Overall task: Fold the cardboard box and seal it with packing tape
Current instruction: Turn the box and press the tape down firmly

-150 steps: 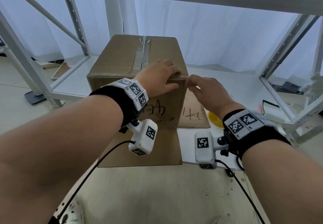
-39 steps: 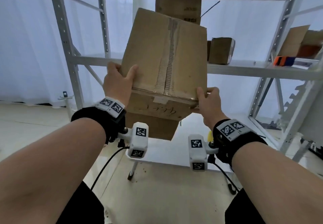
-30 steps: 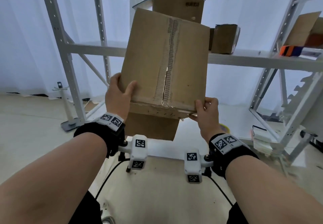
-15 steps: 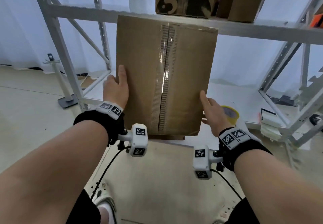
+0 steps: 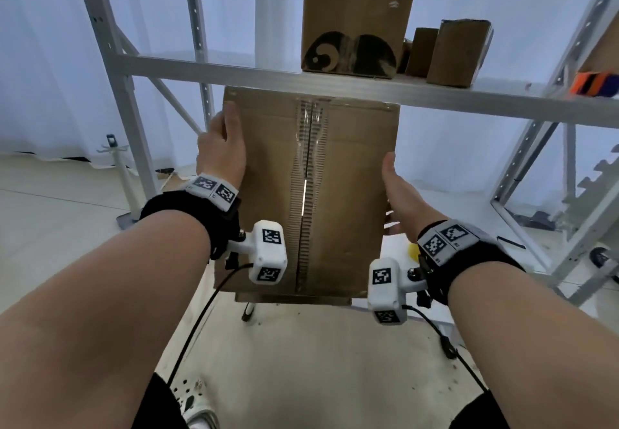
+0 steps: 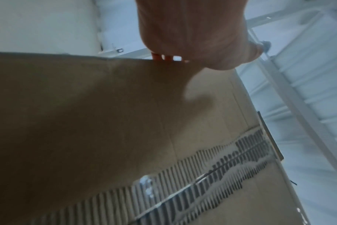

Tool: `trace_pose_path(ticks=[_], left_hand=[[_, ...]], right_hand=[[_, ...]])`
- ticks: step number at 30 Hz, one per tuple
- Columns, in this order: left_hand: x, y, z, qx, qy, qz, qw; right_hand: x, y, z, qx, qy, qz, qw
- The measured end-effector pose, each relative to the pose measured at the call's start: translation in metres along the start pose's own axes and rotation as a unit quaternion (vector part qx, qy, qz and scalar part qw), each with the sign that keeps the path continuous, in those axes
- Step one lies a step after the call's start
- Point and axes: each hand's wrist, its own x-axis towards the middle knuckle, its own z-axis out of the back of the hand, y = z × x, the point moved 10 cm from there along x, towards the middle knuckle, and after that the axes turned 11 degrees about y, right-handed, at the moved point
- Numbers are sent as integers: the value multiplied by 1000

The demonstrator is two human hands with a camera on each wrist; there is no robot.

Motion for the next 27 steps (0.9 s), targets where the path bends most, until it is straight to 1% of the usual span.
trace_pose_path(ticks=[3,6,8,9,11,13,15,17,20,23,24,27], left_hand=[[7,-14,5,2,-16,18,1000],[15,-21,3,5,11,35,999],[22,-23,5,32,40,39,998],[25,-24,5,45,61,38,996],[27,-22,5,51,93,38,994],[23,-12,5,6,107,59,992],[15,-3,6,-48,102,86,990],[7,-7,13,-79,78,88,990],[3,-37,28,-106,42,54,992],[-2,-73,43,-119,10,9,993],[-6,-81,47,-125,-6,-8,992],[-22,-94,47,-160,-36,-87,983]], right_hand=[[-2,31,21,4,-72,25,997],[-3,58,31,-17,-85,41,995],[-3,65,44,-11,-102,29,994],[-2,66,50,-6,-99,17,995],[-1,69,52,2,-63,3,998],[-3,70,47,-8,-41,-8,999],[-10,73,41,-40,-48,-12,998],[-18,87,40,-70,-70,15,995],[-39,120,51,-78,-113,73,988],[-62,148,66,-57,-163,133,976],[-67,151,70,-46,-177,149,972],[-79,150,74,-15,-200,186,962]])
